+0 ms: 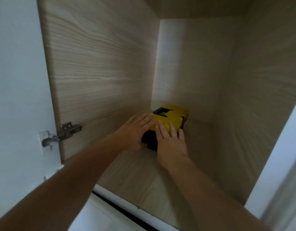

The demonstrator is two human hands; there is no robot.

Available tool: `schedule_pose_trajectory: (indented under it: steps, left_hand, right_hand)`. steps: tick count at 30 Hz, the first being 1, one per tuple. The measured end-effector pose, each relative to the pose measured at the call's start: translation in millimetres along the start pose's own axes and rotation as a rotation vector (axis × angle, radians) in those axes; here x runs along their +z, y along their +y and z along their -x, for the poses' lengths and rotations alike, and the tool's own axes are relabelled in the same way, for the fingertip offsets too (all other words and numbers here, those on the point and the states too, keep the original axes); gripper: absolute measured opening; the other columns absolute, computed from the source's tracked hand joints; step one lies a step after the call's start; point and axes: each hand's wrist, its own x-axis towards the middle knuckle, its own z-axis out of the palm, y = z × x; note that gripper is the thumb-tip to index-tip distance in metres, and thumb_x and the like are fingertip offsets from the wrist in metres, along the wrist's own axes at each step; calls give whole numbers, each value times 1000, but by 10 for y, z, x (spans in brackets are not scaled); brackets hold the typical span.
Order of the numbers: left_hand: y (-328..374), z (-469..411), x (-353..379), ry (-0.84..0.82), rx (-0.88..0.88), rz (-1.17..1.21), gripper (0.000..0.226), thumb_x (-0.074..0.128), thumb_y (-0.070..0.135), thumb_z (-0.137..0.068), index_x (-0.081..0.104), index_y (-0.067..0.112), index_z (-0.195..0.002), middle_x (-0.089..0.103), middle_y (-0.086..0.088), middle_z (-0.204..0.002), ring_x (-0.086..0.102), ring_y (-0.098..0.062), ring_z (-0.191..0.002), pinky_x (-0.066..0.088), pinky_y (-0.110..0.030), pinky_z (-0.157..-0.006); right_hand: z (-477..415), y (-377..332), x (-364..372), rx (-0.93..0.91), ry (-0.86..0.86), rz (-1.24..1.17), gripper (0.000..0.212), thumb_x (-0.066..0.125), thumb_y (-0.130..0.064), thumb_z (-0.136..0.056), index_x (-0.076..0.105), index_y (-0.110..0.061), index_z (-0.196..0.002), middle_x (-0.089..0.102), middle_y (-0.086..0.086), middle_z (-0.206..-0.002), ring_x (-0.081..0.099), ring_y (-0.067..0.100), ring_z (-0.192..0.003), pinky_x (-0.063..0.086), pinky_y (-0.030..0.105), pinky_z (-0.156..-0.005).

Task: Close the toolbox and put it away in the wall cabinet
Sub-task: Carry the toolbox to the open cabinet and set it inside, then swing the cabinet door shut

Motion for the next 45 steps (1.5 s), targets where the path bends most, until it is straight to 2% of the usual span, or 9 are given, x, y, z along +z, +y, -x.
schedule_pose_trajectory:
  steps: [5,10,17,21,28,33,41,43,45]
  left_hand:
    - [169,-27,-56,-74,-97,23,100,62,42,-83,-5,22,-155,-13,-4,-164,-6,-21,-152,5,-47,-121]
    - [133,695,-198,38,-251,313,98,64,39,-85,-3,28,-155,-10,2,-165,11,-18,-150,16,-29,-115]
    - [223,2347,-1185,516,-682,328,67,69,23,-83,41,17,-144,24,-1,-157,37,-8,-134,31,-26,-110]
    - [474,3664,-2155,923,-1079,-24,53,67,7,-79,53,6,-130,40,-15,-142,46,-30,-130,42,-37,-101]
    - [366,4543,-2624,954,-1481,42,57,63,10,-79,47,8,-133,42,-18,-137,54,-37,-117,45,-46,-100]
    - [261,4855,-2771,971,-1541,171,62,67,6,-73,50,2,-132,47,-22,-130,53,-40,-115,42,-48,-105]
    - [58,4909,-2726,1265,-1579,361,66,61,6,-77,39,5,-139,51,-20,-132,54,-39,-116,45,-52,-100]
    - [38,4937,-2728,1275,-1525,429,65,63,6,-75,43,4,-137,58,-18,-122,58,-36,-109,48,-47,-96]
    - [54,4985,-2742,1226,-1477,439,55,63,10,-70,57,2,-123,64,-12,-98,62,-31,-87,51,-37,-78]
  right_hand:
    - [-139,74,-23,29,-37,-42,79,45,-30,-92,-8,-19,-151,-15,0,-161,-11,31,-145,2,53,-116]
    - [23,-216,-195,-141,89,-181,81,52,-25,-89,0,-18,-152,-5,8,-162,-1,33,-146,10,52,-115]
    - [588,-899,-761,-482,332,-377,71,48,-9,-85,19,-20,-148,19,9,-158,25,28,-139,27,44,-108]
    - [1271,-1405,-1428,-686,425,-562,65,47,-14,-87,24,-19,-147,25,9,-156,25,26,-139,25,40,-109]
    - [1690,-1966,-2031,-849,548,-603,66,46,-16,-90,16,-17,-149,16,12,-158,19,27,-142,21,41,-113]
    - [1890,-2252,-2415,-904,610,-581,67,47,-17,-90,16,-17,-149,16,11,-158,20,27,-142,22,40,-113]
    - [1922,-2371,-2482,-863,603,-499,64,46,-21,-91,19,-17,-150,19,11,-158,23,29,-141,24,39,-111]
    - [1938,-2372,-2508,-852,604,-488,64,46,-22,-92,19,-18,-150,18,11,-158,23,29,-141,23,40,-111]
    - [1959,-2357,-2538,-838,610,-486,63,45,-23,-92,18,-18,-150,18,11,-158,23,28,-141,23,39,-111]
